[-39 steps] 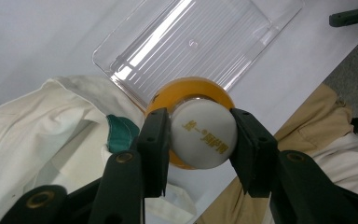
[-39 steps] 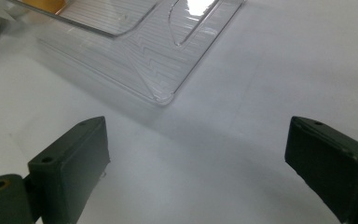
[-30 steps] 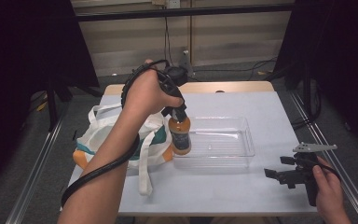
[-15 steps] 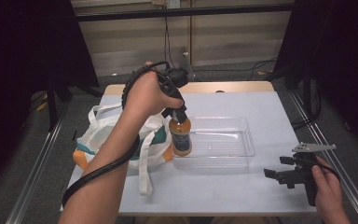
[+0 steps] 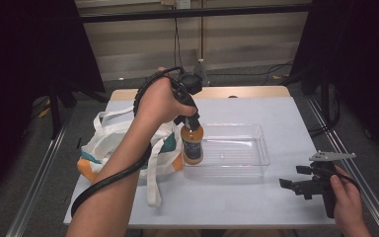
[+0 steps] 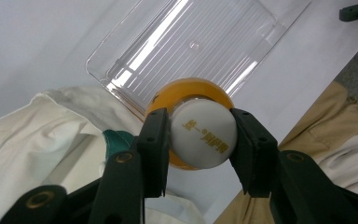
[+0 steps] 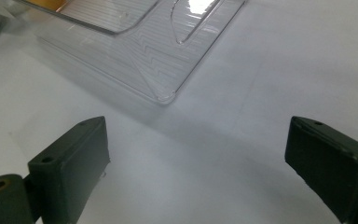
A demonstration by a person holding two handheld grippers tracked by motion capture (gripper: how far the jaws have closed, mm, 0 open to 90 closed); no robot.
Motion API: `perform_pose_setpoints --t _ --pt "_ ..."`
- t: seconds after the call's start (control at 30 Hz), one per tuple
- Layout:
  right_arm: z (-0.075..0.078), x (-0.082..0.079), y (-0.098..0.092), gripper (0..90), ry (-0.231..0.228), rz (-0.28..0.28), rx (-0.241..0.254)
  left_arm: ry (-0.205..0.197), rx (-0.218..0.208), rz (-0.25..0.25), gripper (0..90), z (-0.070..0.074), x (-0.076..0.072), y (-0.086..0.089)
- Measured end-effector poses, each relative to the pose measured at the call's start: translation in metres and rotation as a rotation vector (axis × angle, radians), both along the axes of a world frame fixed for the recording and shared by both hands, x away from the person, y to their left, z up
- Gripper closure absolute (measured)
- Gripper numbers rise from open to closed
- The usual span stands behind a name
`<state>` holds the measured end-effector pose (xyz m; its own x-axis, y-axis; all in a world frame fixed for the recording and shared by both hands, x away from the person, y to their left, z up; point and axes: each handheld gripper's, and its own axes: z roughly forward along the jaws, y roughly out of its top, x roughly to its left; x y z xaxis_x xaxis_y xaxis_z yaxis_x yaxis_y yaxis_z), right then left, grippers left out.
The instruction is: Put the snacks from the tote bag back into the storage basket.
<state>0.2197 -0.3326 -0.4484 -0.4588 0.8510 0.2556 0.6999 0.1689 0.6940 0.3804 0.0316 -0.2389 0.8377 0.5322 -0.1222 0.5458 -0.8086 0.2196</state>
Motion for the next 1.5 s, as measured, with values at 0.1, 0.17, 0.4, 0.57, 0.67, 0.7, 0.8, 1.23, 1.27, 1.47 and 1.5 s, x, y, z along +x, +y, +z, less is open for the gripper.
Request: perform_pose_setpoints --t 0.1,0.17,0.4,0.57,0.67,0.7,0.8,1.23,1.27,1.47,1.5 --pt "0.0 0.0 0.001 6.3 0.002 0.003 0.001 0.004 -0.007 0.016 59.5 -0.003 -0.001 0.0" --pt "0.0 0.0 0.001 6.3 -0.001 0.005 -0.001 0.011 -0.009 0.011 59.5 -0.005 0.0 0.001" --pt "0.0 0.0 0.0 6.3 0.001 0.003 0.0 0.022 -0.001 0.009 59.4 -0.01 0.0 0.001" --pt "0.0 0.0 0.001 6.3 0.001 0.003 -0.005 0.031 0.004 0.009 59.5 -0.016 0.0 0.001" --pt "0.0 0.0 0.001 6.3 0.0 0.005 -0.003 0.035 0.011 0.004 59.4 -0.018 0.001 0.002" --pt "0.0 0.0 0.0 6.3 0.001 0.003 -0.003 0.034 0.009 0.001 59.4 -0.019 0.001 0.002" --pt "0.0 0.0 0.0 6.3 0.0 0.005 -0.003 0.039 0.004 0.021 59.4 -0.022 0.0 0.003" --pt "0.0 0.0 0.001 6.3 0.001 0.007 -0.009 0.053 0.012 0.031 59.4 -0.035 0.0 0.006" --pt "0.0 0.0 0.001 6.3 0.002 0.006 -0.01 0.054 0.012 0.024 59.4 -0.036 0.001 0.007" --pt "0.0 0.0 0.001 6.3 0.001 0.006 -0.01 0.066 0.02 0.032 59.4 -0.041 0.0 0.007" --pt "0.0 0.0 0.001 6.3 -0.001 0.006 -0.01 0.062 0.023 0.029 59.4 -0.042 0.0 0.007"
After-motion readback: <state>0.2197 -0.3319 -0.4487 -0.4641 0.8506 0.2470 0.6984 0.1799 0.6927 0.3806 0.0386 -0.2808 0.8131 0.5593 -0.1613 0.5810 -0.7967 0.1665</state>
